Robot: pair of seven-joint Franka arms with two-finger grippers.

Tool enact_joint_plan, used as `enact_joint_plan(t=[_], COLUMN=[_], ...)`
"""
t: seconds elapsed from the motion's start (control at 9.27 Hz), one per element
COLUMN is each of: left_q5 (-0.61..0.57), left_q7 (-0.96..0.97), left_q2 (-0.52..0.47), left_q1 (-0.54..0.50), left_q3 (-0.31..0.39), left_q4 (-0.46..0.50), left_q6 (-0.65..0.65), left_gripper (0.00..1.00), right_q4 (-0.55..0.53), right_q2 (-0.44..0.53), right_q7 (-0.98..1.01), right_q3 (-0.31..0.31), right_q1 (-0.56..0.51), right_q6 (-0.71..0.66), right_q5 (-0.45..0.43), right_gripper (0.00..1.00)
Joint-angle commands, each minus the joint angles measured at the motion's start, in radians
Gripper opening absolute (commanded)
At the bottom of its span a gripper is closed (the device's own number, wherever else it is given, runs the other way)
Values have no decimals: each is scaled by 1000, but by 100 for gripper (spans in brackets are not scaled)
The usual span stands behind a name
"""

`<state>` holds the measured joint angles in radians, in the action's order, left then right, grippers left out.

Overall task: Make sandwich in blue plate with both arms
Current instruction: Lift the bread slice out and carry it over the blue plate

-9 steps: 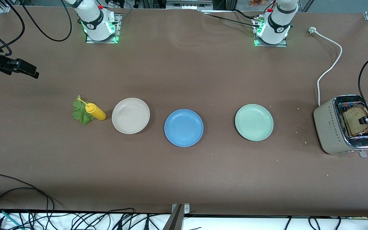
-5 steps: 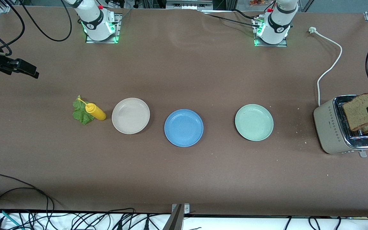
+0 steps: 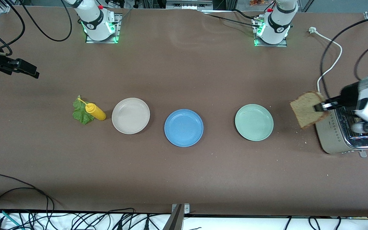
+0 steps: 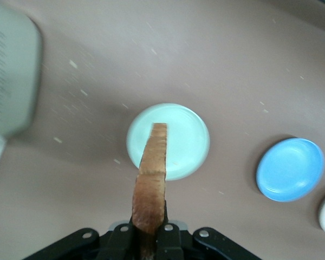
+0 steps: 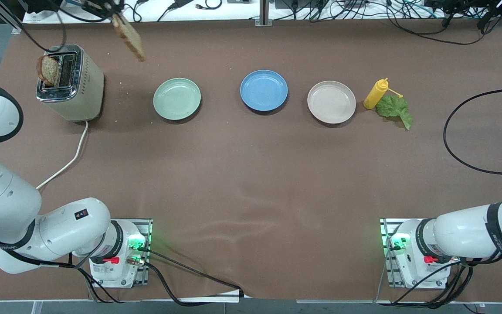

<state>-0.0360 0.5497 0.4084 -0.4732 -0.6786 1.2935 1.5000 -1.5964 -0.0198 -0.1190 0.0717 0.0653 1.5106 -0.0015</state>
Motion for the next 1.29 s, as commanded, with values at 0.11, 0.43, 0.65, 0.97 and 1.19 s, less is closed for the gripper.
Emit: enact_joint_plan(t=[0.11, 0.43, 0.65, 0.97, 1.19], left_q5=[126, 159, 156, 116, 23], left_q7=[330, 493, 538, 564, 562], left_q2=[124, 217, 234, 280, 305], left_q1=[200, 336, 405, 501, 530], left_q3=[-2, 1, 4, 11, 17], left_q4=[1, 12, 126, 251, 329], left_q6=[243, 472, 726, 1027, 1130], left_gripper=[0, 0, 0, 0, 0], right_q4=[-10, -10, -10, -10, -10], right_q2=[12, 12, 12, 12, 12], right_q7=[-7, -2, -1, -1, -1], right_q3=[-1, -3, -4, -4, -4], right_q1=[-4, -4, -4, -4, -4], right_q6=[-6, -6, -4, -4, -4], right_q5=[18, 18, 17, 17, 17], right_gripper=[100, 100, 100, 100, 100])
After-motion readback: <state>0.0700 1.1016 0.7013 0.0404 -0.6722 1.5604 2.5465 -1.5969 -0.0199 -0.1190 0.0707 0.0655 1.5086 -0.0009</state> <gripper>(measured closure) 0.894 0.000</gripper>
